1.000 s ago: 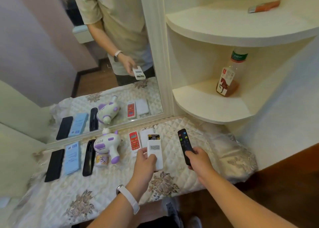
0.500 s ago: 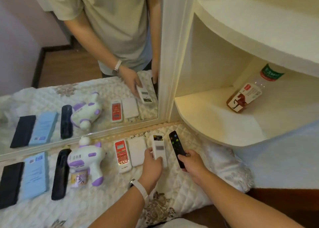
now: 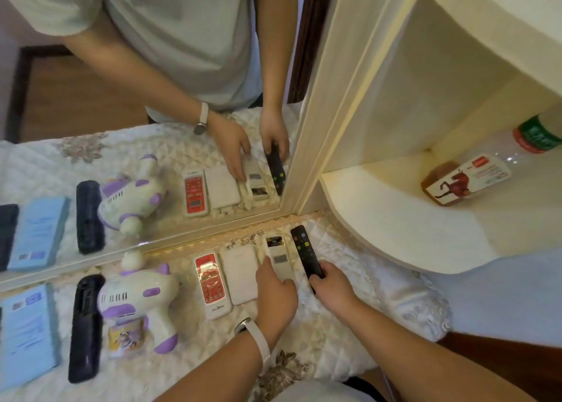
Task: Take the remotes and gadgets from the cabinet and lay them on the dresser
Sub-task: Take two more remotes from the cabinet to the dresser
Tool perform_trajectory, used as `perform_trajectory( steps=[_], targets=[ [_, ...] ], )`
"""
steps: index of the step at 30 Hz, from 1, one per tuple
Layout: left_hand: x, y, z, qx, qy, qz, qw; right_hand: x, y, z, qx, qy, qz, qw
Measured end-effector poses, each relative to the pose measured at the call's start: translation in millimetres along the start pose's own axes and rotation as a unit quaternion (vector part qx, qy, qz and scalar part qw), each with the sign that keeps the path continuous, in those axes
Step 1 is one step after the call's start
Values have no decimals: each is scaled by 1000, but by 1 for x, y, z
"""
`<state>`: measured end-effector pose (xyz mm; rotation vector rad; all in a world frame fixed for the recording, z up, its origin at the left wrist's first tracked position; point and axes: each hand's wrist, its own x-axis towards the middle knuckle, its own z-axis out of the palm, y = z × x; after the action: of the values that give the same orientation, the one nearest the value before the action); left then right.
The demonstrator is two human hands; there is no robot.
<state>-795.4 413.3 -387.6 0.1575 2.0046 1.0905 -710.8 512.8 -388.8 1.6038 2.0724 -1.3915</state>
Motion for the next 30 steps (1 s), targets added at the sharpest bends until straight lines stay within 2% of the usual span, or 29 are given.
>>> perform_trajectory(
  steps=[12,18,21,26,30],
  targets=[
    [-43,-5,-28,65,38,123,990,-12,7,-23,-138,6,-70,988],
    [-68,-4,-47,206,92,215,950,-30,-10,-36,-206,-1,-194,959],
    [-86,0,-59,281,137,233,921,-41,-25,-43,-258,8,-302,918],
    [-124,2,-73,335,243,247,876,-69,-51,-52,-341,6,-468,815],
    [-167,-2,-80,382,311,258,831,-94,-64,-49,-352,-4,-585,731]
  ],
)
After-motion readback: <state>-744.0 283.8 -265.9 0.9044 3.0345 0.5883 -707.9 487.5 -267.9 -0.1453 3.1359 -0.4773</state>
